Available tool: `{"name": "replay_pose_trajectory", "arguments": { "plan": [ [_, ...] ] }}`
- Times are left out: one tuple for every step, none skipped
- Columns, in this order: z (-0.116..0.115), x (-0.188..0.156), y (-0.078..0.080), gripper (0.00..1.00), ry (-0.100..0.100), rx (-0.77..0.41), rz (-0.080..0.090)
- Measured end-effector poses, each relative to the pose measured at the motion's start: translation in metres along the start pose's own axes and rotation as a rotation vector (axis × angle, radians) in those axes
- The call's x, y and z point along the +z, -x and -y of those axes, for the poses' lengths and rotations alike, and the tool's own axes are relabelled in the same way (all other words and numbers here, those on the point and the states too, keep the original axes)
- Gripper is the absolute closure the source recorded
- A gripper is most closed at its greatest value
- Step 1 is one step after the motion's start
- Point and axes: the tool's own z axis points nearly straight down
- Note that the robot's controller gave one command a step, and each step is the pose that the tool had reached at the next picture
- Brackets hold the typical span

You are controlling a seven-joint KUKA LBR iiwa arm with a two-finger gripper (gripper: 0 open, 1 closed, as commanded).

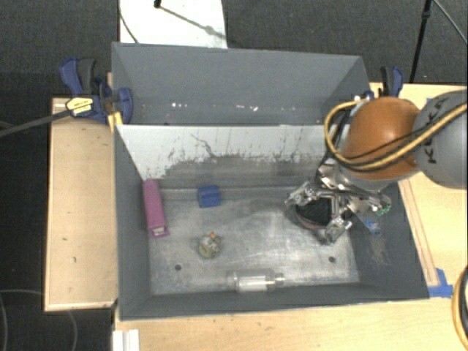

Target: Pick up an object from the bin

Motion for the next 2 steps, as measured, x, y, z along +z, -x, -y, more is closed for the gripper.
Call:
{"name": "replay_pose_trajectory", "arguments": {
  "plan": [
    [0.0101,-0.0273,-0.0417,0.00,-0.001,0.398,-0.002],
    [0.0091,-0.0272,-0.0408,1.00,0.001,0.399,-0.001]
  ]
}}
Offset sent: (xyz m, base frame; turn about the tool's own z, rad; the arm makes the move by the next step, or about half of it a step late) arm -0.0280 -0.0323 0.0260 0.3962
